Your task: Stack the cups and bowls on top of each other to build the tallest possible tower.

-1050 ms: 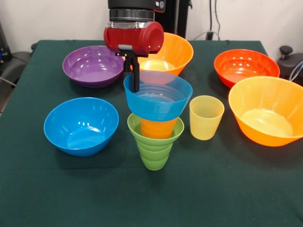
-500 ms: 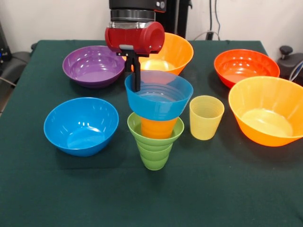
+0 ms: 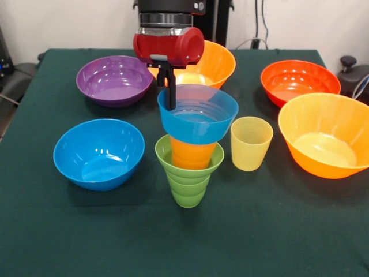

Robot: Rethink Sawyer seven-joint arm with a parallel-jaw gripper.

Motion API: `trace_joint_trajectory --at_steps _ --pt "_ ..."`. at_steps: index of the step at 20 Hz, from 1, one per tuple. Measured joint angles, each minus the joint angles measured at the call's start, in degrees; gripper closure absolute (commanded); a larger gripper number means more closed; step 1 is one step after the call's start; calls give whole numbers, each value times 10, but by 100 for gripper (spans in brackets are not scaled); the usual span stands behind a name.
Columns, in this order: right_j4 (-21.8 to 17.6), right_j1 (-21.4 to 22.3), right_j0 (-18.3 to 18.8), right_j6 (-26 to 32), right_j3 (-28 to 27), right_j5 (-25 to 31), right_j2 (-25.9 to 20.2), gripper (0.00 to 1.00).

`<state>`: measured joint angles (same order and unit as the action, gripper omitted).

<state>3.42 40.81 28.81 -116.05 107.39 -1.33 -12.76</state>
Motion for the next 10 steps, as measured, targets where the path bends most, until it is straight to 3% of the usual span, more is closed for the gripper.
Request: trace_joint_trajectory --at_steps 10 --pt "0 0 0 0 4 0 0 100"
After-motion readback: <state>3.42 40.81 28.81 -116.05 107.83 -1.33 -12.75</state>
